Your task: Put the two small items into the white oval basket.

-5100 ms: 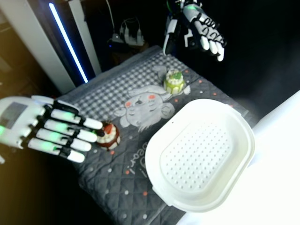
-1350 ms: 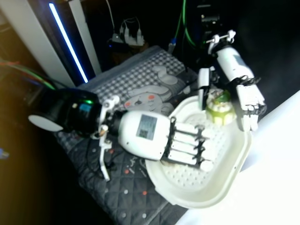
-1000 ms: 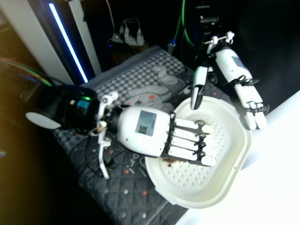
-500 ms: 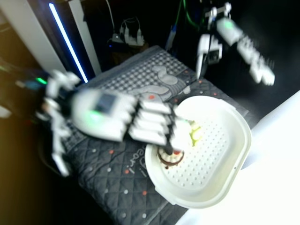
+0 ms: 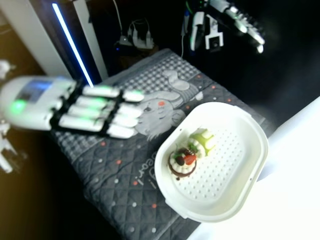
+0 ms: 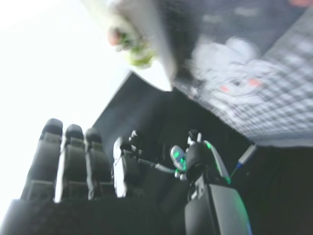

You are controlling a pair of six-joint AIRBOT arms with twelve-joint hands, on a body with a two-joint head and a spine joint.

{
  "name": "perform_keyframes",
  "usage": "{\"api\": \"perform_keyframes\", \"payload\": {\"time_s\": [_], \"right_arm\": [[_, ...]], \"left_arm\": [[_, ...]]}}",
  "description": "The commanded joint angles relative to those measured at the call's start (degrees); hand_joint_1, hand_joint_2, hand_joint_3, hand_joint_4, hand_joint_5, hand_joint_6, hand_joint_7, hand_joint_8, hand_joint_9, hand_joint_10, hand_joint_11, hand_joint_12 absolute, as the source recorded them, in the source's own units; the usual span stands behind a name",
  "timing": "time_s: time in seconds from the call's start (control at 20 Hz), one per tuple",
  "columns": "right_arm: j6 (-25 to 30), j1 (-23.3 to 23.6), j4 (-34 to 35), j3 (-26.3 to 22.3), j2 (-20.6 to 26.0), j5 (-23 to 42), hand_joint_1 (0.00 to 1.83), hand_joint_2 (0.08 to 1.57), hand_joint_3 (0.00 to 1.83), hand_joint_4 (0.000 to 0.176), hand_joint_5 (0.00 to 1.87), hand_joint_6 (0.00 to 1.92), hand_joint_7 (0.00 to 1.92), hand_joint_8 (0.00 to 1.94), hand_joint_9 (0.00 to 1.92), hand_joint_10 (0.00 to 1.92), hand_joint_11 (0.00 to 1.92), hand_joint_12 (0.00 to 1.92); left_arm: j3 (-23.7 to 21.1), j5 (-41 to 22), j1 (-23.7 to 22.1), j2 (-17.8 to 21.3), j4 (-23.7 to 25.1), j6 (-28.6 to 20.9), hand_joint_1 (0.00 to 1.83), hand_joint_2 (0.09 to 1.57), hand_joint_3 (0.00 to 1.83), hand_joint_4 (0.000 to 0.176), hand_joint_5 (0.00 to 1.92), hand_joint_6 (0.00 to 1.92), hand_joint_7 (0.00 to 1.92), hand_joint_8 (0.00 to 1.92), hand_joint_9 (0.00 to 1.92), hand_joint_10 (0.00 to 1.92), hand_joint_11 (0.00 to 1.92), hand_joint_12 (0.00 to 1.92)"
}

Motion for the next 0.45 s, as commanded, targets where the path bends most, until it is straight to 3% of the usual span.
{"api": "perform_keyframes", "payload": {"time_s": [0.0,0.05,0.1,0.15,0.2,0.25,0.3,0.35,0.4], "right_arm": [[0.6,-0.5,1.9,-0.2,0.5,13.3,0.35,1.12,0.0,0.117,0.0,0.0,0.0,0.0,0.0,0.0,0.0,0.0],[1.3,-3.8,3.2,-0.6,0.2,19.4,0.43,1.08,0.0,0.121,0.0,0.0,0.0,0.0,0.0,0.0,0.0,0.0],[1.8,-5.6,4.1,-0.6,0.1,22.3,0.43,1.08,0.0,0.121,0.0,0.0,0.0,0.0,0.0,0.0,0.0,0.0],[3.4,-8.0,5.2,-0.7,0.1,26.6,0.41,1.06,0.0,0.091,0.0,0.0,0.0,0.0,0.0,0.0,0.0,0.0],[5.5,-10.4,6.5,-0.7,0.3,30.6,0.51,1.04,0.0,0.054,0.0,0.0,0.0,0.0,0.0,0.0,0.0,0.0],[6.2,-11.9,7.3,-0.7,0.3,32.6,0.51,1.03,0.0,0.036,0.0,0.0,0.0,0.0,0.0,0.0,0.0,0.0],[6.2,-13.0,8.0,-0.8,0.2,34.3,0.52,1.04,0.0,0.045,0.0,0.0,0.0,0.0,0.0,0.0,0.0,0.0],[6.2,-13.6,8.4,-0.8,0.0,35.6,0.41,1.11,0.01,0.087,0.0,0.0,0.0,0.0,0.0,0.0,0.0,0.0],[6.2,-13.9,8.6,-0.8,-0.1,36.3,0.53,1.19,0.03,0.03,0.02,0.01,0.0,0.0,0.0,0.0,0.0,0.0]], "left_arm": [[-0.3,-11.3,0.4,0.8,-0.7,-0.3,0.68,1.08,0.01,0.153,0.0,0.0,0.0,0.0,0.0,0.0,0.0,0.0],[-1.1,-14.9,3.0,1.2,-0.7,-0.3,0.67,1.1,0.01,0.111,0.0,0.0,0.0,0.0,0.0,0.0,0.0,0.0],[-1.5,-16.0,3.7,1.4,-0.3,-0.3,0.67,1.1,0.01,0.111,0.0,0.0,0.0,0.0,0.0,0.0,0.0,0.0],[-1.9,-17.0,4.0,1.6,0.4,-0.2,0.61,1.21,0.02,0.121,0.0,0.0,0.0,0.0,0.0,0.0,0.0,0.0],[-2.2,-18.2,4.0,1.7,1.1,-0.2,0.5,1.27,0.03,0.082,0.0,0.0,0.0,0.0,0.0,0.0,0.0,0.0],[-2.4,-18.9,4.0,1.8,1.6,-0.2,0.53,1.28,0.02,0.01,0.02,0.01,0.0,0.0,0.0,0.0,0.0,0.0],[-2.6,-19.9,4.4,2.0,1.7,-0.2,0.53,1.28,0.01,0.018,0.07,0.03,0.0,0.0,0.0,0.0,0.0,0.0],[-2.9,-21.2,4.8,2.3,1.7,0.2,0.59,1.29,0.01,0.084,0.0,0.0,0.0,0.0,0.0,0.0,0.0,0.0],[-3.8,-21.3,4.8,3.1,2.0,1.5,0.73,1.28,0.0,0.061,0.13,0.05,0.0,0.0,0.0,0.0,0.0,0.0]]}}
